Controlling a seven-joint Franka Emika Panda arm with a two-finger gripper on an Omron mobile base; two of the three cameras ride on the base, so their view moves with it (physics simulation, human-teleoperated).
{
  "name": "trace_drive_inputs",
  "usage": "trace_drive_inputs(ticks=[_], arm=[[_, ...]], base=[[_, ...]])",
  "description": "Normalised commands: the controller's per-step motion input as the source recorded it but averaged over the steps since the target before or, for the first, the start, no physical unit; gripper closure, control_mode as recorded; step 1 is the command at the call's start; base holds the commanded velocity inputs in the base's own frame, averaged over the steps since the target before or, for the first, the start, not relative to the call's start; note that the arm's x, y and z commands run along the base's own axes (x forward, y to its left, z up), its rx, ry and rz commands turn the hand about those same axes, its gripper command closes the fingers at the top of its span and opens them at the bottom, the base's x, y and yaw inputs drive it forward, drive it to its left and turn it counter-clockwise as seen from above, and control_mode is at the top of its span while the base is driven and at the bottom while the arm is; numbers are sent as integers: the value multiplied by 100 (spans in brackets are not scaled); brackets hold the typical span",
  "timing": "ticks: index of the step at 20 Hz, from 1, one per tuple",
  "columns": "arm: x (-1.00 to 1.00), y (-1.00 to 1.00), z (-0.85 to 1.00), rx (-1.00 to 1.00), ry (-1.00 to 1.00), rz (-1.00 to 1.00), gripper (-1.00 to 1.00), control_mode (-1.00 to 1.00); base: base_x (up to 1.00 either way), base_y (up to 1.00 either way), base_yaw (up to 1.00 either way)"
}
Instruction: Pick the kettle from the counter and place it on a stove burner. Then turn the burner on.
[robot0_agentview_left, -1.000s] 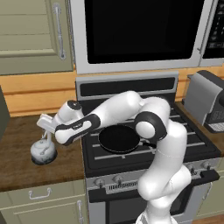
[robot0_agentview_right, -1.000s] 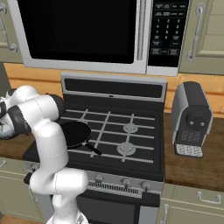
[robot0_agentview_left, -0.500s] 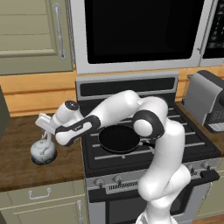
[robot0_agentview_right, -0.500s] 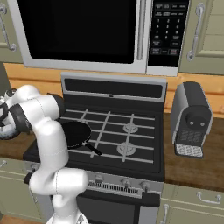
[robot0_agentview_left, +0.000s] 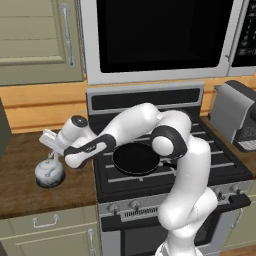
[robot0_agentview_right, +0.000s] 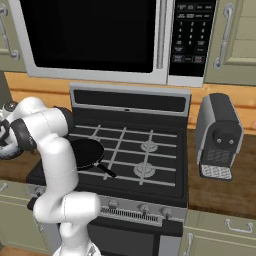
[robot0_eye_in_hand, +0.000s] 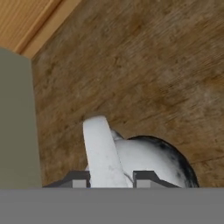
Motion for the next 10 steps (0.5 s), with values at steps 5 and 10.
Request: trace_drive_inputs(ticks=[5, 10], arm=[[0, 0, 0, 0, 0, -3, 100, -100], [-8, 0, 16, 0, -1, 0, 100, -100]], base=[[0, 0, 0], [0, 0, 0]])
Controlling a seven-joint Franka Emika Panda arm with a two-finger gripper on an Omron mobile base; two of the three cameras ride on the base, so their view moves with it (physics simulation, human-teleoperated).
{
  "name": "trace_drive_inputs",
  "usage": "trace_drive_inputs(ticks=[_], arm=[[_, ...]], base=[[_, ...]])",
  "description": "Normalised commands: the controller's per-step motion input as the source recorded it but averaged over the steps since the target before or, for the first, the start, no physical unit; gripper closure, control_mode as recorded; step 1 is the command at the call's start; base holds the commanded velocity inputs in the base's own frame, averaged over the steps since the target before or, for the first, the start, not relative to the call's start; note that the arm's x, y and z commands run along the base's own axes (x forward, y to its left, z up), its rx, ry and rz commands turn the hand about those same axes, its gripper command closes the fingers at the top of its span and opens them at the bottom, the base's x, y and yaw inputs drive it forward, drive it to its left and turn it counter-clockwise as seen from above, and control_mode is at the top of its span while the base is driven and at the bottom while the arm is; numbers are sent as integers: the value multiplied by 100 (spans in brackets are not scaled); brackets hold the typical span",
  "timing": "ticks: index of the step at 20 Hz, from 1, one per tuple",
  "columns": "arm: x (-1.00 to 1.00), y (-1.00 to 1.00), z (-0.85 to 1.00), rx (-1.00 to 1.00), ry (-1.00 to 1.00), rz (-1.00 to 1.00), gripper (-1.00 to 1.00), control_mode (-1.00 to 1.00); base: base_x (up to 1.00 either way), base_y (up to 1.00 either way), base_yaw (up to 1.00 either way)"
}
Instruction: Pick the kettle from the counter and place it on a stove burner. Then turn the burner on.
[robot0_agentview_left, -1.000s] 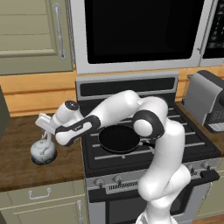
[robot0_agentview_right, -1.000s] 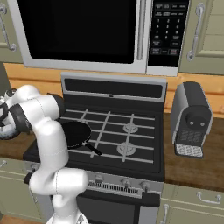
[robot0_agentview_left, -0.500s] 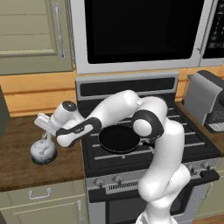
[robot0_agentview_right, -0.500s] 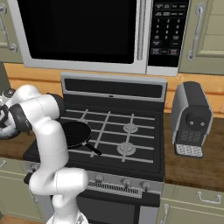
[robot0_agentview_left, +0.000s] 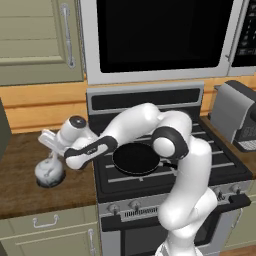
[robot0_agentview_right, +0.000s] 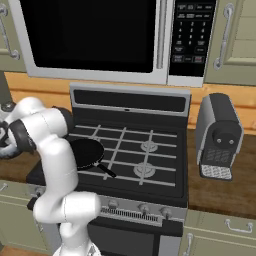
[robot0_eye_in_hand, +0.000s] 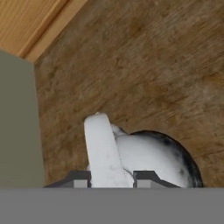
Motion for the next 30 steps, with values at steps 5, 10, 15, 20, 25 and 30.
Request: trace_drive_inputs(ticks=[5, 10, 15, 20, 25, 30], arm=[[-14, 13, 74, -2, -11, 1, 100, -100], [-41, 12, 57, -5, -1, 0, 100, -100], [-35, 0, 73, -2, 0, -1, 100, -100], [-34, -3, 70, -1, 0, -1, 100, -100], [-51, -29, 30, 0, 0, 0, 100, -100], [-60, -53, 0, 0, 0, 0, 100, -100]], base=[[0, 0, 0], [0, 0, 0], [0, 0, 0], [0, 0, 0], [0, 0, 0], [0, 0, 0]])
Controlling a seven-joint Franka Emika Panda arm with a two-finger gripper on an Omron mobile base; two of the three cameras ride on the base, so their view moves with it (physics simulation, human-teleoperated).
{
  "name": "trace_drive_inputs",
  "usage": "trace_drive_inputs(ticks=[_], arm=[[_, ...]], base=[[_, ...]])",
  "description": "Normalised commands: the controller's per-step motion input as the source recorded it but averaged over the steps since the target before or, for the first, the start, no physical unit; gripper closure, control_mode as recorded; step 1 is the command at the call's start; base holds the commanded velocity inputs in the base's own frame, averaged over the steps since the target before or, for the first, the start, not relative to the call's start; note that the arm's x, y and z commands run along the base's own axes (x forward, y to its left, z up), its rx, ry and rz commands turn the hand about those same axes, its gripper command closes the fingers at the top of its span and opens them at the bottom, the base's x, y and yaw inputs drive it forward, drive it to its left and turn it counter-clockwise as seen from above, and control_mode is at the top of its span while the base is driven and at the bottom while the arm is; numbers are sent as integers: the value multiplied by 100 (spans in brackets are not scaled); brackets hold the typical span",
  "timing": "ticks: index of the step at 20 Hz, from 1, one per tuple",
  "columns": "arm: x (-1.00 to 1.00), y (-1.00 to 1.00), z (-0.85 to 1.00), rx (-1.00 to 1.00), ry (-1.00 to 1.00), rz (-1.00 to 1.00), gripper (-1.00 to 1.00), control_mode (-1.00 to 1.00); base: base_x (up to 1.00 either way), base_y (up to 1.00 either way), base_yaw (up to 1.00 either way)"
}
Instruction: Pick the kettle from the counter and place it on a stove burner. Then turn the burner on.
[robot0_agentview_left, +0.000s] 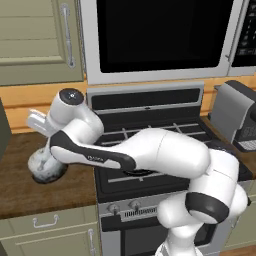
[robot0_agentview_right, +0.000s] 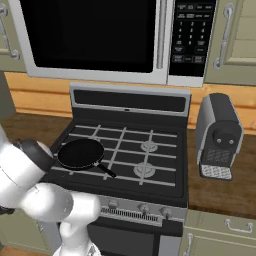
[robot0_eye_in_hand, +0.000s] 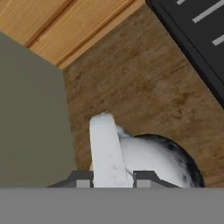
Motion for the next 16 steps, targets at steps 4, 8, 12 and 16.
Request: trace_drive_inputs(ticks=[4, 8, 12, 16], arm=[[-44, -55, -7, -4, -5, 0, 100, -100], [-44, -67, 0, -3, -8, 0, 100, -100], [-36, -77, 0, -2, -8, 0, 100, -100], [-27, -90, 0, -1, -7, 0, 100, -100]], base=[[0, 0, 0], [0, 0, 0], [0, 0, 0], [0, 0, 0]])
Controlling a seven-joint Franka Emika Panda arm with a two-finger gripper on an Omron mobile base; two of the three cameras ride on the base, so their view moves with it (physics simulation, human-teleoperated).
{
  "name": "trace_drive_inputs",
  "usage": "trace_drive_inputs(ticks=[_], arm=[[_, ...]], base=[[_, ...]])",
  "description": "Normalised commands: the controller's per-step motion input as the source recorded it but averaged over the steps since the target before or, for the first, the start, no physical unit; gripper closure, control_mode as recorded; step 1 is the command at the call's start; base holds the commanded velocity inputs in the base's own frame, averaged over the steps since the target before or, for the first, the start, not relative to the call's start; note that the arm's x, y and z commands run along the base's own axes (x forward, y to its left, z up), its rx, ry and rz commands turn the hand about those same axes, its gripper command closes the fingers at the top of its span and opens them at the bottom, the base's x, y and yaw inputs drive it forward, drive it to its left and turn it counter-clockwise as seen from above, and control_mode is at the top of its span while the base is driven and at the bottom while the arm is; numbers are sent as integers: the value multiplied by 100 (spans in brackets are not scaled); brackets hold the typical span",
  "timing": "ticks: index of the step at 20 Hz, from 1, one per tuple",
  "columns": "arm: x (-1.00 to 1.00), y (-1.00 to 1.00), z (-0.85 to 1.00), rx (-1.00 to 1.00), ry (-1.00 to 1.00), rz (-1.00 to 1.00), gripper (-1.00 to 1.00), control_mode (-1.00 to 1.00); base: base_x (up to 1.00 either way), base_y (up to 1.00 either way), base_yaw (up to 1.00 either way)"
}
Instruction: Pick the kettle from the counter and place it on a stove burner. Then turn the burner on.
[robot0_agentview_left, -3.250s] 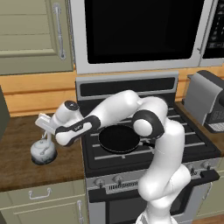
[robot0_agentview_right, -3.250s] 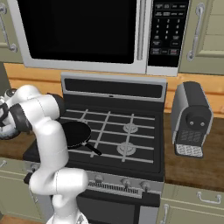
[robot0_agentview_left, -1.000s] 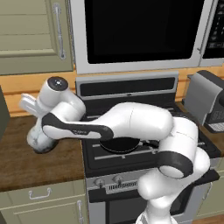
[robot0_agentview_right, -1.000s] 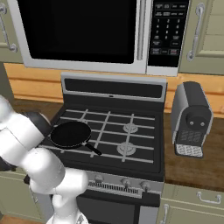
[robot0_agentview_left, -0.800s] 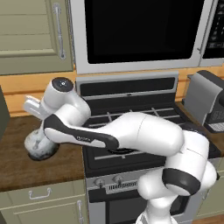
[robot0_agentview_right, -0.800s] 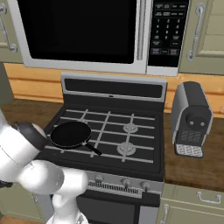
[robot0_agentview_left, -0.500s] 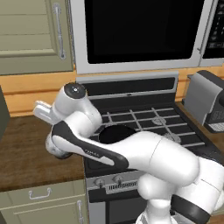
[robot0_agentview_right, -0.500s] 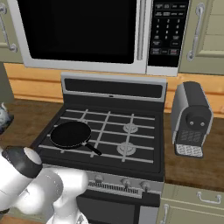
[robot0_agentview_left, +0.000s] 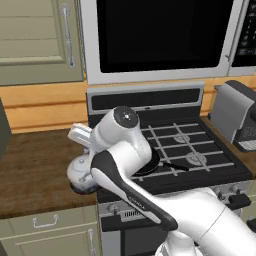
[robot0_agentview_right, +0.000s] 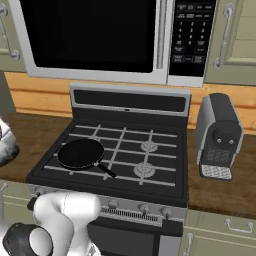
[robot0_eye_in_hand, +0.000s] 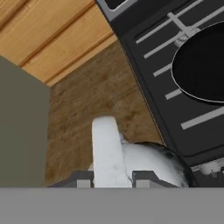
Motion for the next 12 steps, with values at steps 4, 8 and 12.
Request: trace_drive_inputs(ticks=[4, 8, 12], arm=[[-21, -100, 0, 0, -9, 0, 100, -100], [-18, -100, 0, 0, -10, -1, 100, -100], [-17, -100, 6, 0, -6, -4, 100, -100]], base=[[0, 0, 0], [0, 0, 0], [0, 0, 0]])
